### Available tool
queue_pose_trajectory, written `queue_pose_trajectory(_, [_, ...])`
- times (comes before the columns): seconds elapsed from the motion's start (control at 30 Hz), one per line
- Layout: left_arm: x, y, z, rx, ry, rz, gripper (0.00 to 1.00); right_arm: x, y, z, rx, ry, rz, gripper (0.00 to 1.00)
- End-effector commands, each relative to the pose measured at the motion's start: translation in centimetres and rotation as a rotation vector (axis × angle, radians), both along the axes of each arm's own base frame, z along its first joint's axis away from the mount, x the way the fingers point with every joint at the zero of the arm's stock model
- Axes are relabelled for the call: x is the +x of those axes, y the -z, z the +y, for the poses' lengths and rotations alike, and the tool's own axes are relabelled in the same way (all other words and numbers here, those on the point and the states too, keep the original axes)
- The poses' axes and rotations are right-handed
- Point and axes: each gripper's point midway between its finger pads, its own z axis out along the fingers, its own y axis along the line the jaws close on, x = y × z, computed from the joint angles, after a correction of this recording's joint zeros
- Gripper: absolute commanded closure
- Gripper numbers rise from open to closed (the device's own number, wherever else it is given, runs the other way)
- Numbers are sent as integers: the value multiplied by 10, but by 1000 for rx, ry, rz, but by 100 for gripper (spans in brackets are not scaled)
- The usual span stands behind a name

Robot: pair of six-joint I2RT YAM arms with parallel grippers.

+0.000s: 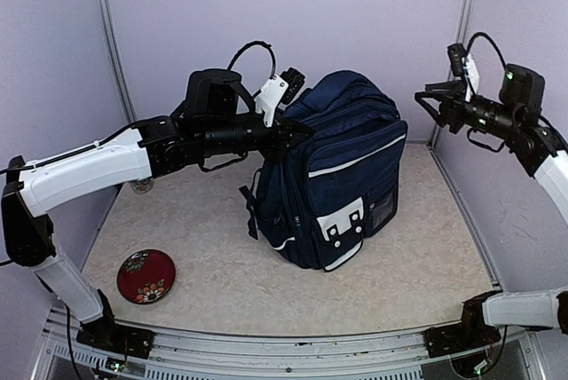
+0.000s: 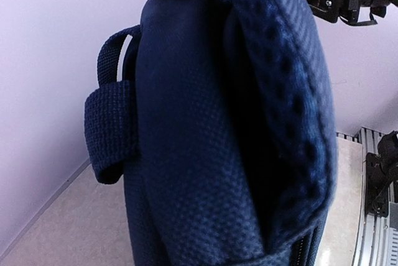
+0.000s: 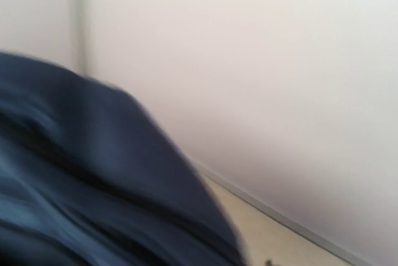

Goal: Pack the student bag
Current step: Pass from the right arm to the left, then pick up the student bag from the upper front pocket.

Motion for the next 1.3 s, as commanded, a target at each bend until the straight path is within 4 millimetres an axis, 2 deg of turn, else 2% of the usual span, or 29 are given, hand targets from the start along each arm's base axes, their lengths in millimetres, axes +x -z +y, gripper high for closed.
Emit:
queue_pose_trajectory(0.0, [-18, -6, 22, 21, 120, -30, 100, 0, 38, -42, 87, 197, 51, 58])
queue_pose_trajectory(0.13, [-44, -28, 36, -2, 269, -114, 100, -21, 86, -18, 71, 20, 92, 60])
queue_pose_trajectory(0.23, [-52, -42, 50, 8, 300, -184, 100, -46, 94, -4, 75, -115, 50, 64])
queue_pose_trajectory(0.37, [-33, -56, 71, -12, 231, -183, 100, -80, 96, 9, 105, -254, -9, 69])
queue_pose_trajectory(0.5, [-16, -60, 83, -19, 183, -146, 100, -87, 110, 8, 137, -228, 44, 76])
queue_pose_trajectory(0.6, [-12, -63, 84, -33, 182, -144, 100, -96, 124, 16, 139, -256, 95, 79])
queue_pose_trajectory(0.73, [-12, -60, 77, -48, 213, -98, 100, -96, 135, 30, 114, -209, 72, 84])
queue_pose_trajectory(0.77, [-12, -59, 75, -49, 217, -89, 100, -99, 132, 39, 112, -218, 46, 85])
queue_pose_trajectory(0.83, [-12, -56, 76, -51, 215, -75, 100, -92, 127, 45, 90, -175, -5, 85])
queue_pose_trajectory(0.93, [-15, -57, 78, -69, 211, -73, 100, -77, 128, 46, 67, -107, -30, 86])
queue_pose_trajectory(1.1, [-20, -58, 78, -75, 222, -79, 100, -69, 144, 55, 40, -118, -14, 86])
queue_pose_trajectory(1.27, [-21, -54, 74, -66, 242, -77, 100, -70, 145, 47, 15, -73, -30, 85])
